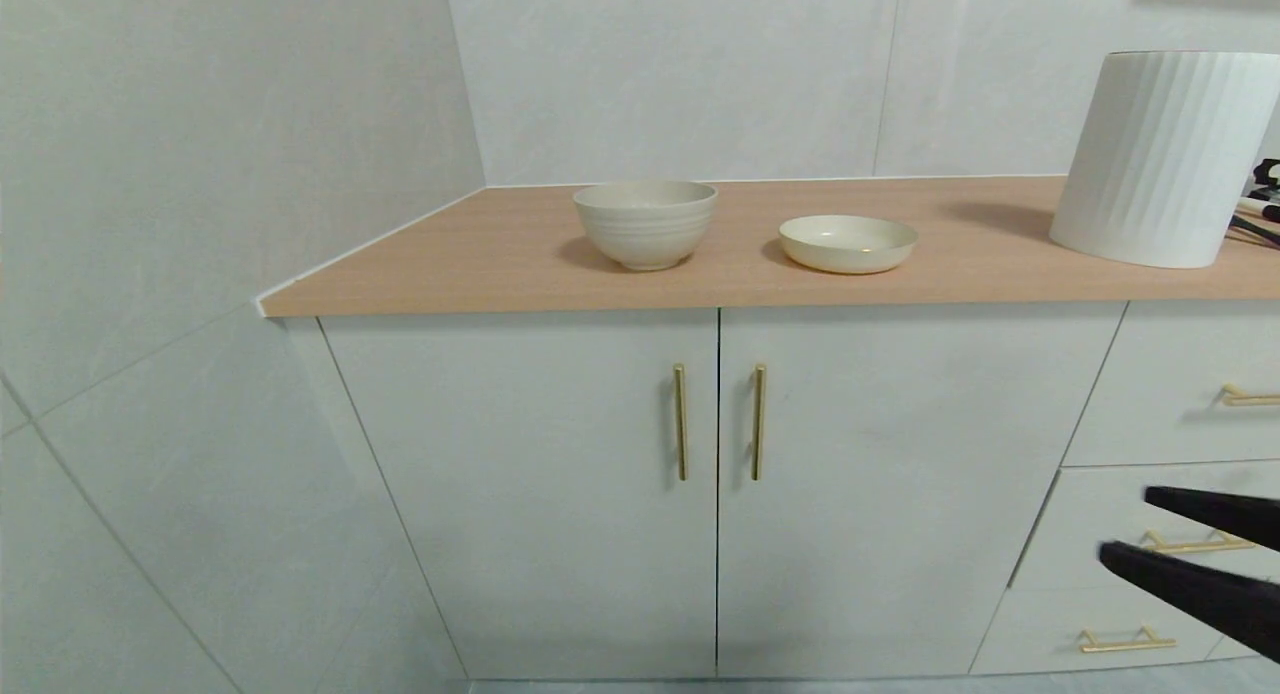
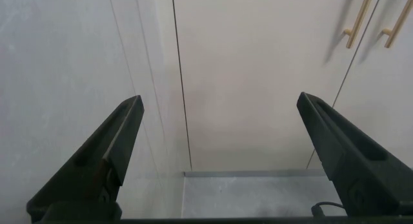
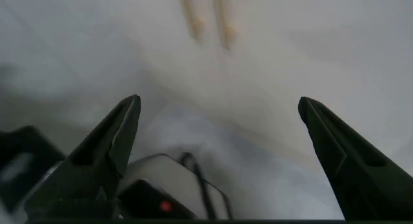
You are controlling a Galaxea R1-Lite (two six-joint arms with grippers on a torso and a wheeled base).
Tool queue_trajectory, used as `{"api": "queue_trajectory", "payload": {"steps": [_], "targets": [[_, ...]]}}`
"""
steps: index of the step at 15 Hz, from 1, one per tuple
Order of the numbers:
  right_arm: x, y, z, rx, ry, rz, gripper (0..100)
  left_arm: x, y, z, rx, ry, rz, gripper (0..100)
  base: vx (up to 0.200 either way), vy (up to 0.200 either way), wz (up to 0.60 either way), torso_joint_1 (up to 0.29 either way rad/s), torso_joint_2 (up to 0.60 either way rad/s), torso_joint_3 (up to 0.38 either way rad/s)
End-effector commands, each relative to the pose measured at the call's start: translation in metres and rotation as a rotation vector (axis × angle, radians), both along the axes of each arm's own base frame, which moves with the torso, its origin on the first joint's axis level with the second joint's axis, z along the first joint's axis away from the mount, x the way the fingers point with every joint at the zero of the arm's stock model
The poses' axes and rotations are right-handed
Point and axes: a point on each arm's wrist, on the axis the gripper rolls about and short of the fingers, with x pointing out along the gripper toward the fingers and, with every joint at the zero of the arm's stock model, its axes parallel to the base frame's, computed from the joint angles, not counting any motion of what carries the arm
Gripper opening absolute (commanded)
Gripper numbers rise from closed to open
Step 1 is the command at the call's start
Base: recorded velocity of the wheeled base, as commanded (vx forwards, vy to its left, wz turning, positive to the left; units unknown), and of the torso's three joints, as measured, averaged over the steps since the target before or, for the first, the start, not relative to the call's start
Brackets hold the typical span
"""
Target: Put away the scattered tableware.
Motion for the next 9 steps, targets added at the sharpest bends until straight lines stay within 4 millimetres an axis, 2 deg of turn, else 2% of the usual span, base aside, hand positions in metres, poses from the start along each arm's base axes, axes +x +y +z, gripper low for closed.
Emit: {"api": "queue_trajectory", "payload": {"steps": [1,3,6,9], "targets": [[0.105,0.088,-0.01,0.045,0.121,0.222,100,0.0,0.0,0.0,0.0,0.0,0.0,100,0.0,0.0,0.0,0.0,0.0,0.0],[0.133,0.123,-0.011,0.049,0.122,0.277,100,0.0,0.0,0.0,0.0,0.0,0.0,100,0.0,0.0,0.0,0.0,0.0,0.0],[0.16,0.157,-0.024,0.078,0.181,0.298,100,0.0,0.0,0.0,0.0,0.0,0.002,100,0.0,0.0,0.0,0.0,0.0,0.0],[0.172,0.163,-0.042,0.045,0.216,0.245,100,0.0,0.0,0.0,0.0,0.0,0.0,100,0.0,0.0,0.0,0.0,0.0,0.0]]}}
